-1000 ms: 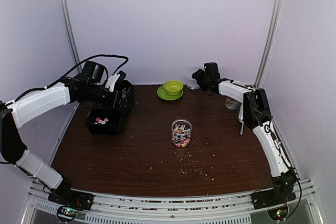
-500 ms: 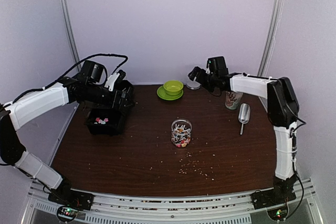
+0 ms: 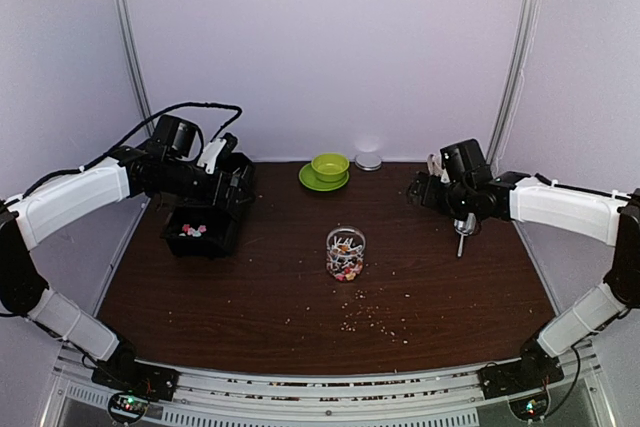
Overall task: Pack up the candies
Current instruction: Pick up the spatula from the corner of the board.
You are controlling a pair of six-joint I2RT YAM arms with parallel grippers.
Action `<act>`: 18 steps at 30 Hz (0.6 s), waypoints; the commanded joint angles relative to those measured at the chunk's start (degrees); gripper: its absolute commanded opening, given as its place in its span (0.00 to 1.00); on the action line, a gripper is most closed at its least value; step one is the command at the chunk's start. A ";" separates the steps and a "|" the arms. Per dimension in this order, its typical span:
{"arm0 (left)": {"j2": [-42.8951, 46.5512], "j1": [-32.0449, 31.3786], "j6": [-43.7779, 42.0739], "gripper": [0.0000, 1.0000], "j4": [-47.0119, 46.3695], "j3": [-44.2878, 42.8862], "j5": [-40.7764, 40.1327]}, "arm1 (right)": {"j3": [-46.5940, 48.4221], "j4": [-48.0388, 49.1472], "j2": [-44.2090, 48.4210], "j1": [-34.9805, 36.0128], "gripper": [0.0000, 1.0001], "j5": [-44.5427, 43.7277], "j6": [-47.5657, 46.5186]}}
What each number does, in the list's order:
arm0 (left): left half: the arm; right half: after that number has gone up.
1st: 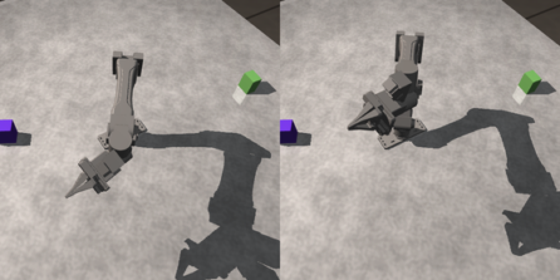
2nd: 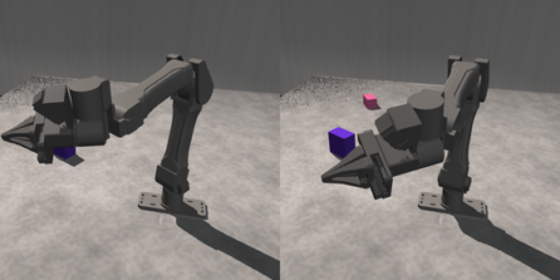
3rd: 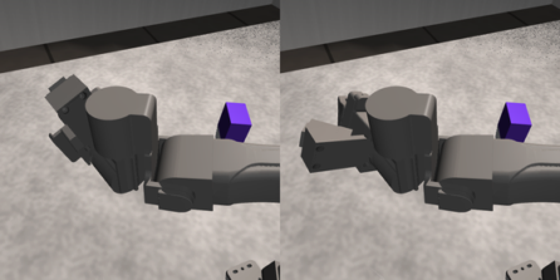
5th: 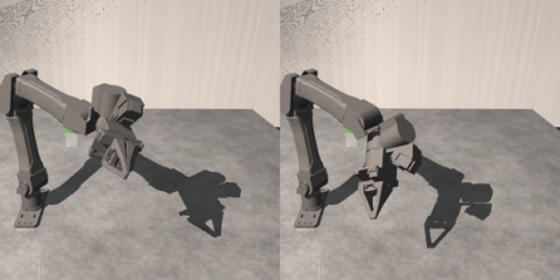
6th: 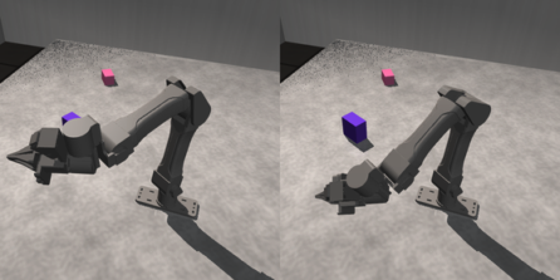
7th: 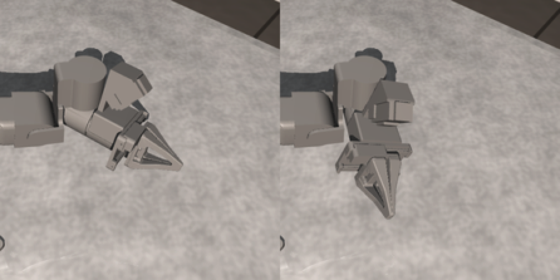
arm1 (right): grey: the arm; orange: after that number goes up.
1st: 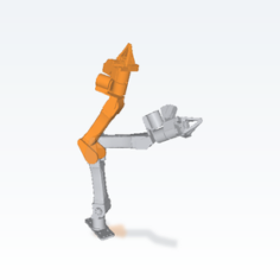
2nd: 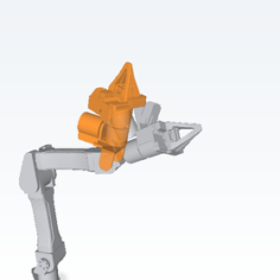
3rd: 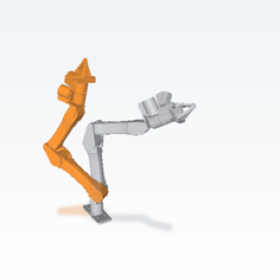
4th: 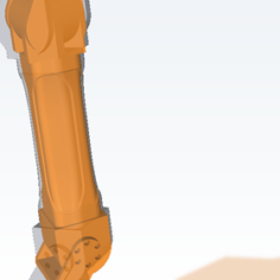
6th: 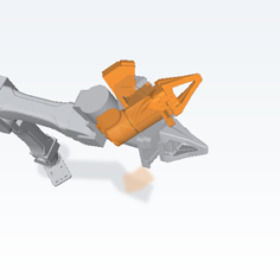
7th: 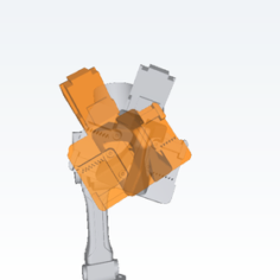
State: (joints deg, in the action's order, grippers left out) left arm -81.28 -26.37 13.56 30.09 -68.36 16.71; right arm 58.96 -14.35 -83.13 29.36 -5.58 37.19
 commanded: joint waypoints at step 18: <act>2.74 -0.36 0.52 0.98 0.59 -1.08 -1.68 | -12.84 -6.70 -1.00 -7.77 0.94 -8.49 6.96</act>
State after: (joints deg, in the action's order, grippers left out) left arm -80.01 -26.48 13.65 31.44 -68.36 15.40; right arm 46.37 -21.45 -81.08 23.20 -12.45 43.05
